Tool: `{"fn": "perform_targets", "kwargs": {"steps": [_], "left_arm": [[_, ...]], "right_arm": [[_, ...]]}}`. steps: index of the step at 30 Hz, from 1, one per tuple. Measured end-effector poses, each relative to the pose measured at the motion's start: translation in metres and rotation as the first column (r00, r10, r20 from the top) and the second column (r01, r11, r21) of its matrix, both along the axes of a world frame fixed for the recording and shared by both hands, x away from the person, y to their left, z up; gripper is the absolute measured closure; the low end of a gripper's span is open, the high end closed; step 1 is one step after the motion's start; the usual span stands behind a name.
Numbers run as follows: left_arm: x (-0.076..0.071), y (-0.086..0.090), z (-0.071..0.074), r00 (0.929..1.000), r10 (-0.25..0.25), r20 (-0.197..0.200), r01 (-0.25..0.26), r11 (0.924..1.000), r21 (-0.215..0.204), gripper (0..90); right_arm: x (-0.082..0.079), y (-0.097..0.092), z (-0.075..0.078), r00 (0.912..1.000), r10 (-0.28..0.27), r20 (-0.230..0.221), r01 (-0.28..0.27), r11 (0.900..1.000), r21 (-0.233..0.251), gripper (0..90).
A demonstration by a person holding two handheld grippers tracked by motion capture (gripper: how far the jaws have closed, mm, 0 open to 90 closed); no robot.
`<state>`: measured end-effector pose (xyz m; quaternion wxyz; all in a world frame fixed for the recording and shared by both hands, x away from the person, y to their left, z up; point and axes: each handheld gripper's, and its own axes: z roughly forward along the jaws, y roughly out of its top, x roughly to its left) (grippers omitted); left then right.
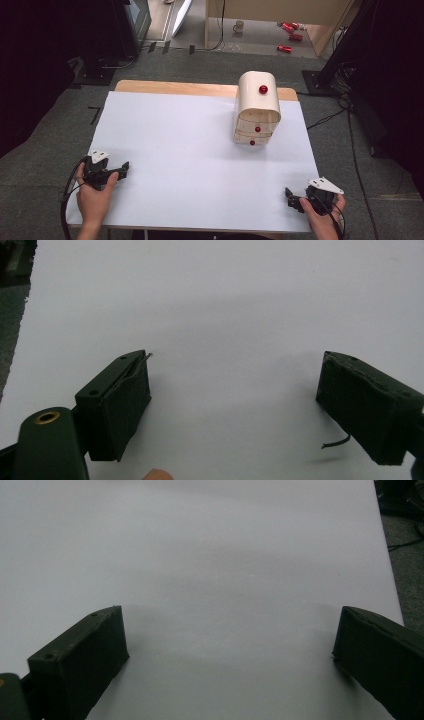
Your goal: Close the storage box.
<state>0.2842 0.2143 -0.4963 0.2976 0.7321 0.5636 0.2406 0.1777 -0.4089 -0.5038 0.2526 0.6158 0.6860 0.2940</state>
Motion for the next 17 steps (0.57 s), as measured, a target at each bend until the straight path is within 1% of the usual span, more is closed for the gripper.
{"fn": "perform_targets", "kwargs": {"steps": [6,17], "left_arm": [[0.0000,0.0000,0.0000,1.0000,0.000,0.000,0.000,1.0000,0.000,13.8],[0.0001,0.0002,0.0000,1.0000,-0.001,-0.001,0.001,1.0000,-0.001,13.8]], "right_arm": [[-0.0017,0.0002,-0.0016,0.9999,-0.002,0.016,0.002,1.0000,-0.002,0.4],[-0.0019,0.0001,-0.0014,0.9998,-0.001,0.018,0.001,1.0000,-0.001,0.6]]}}
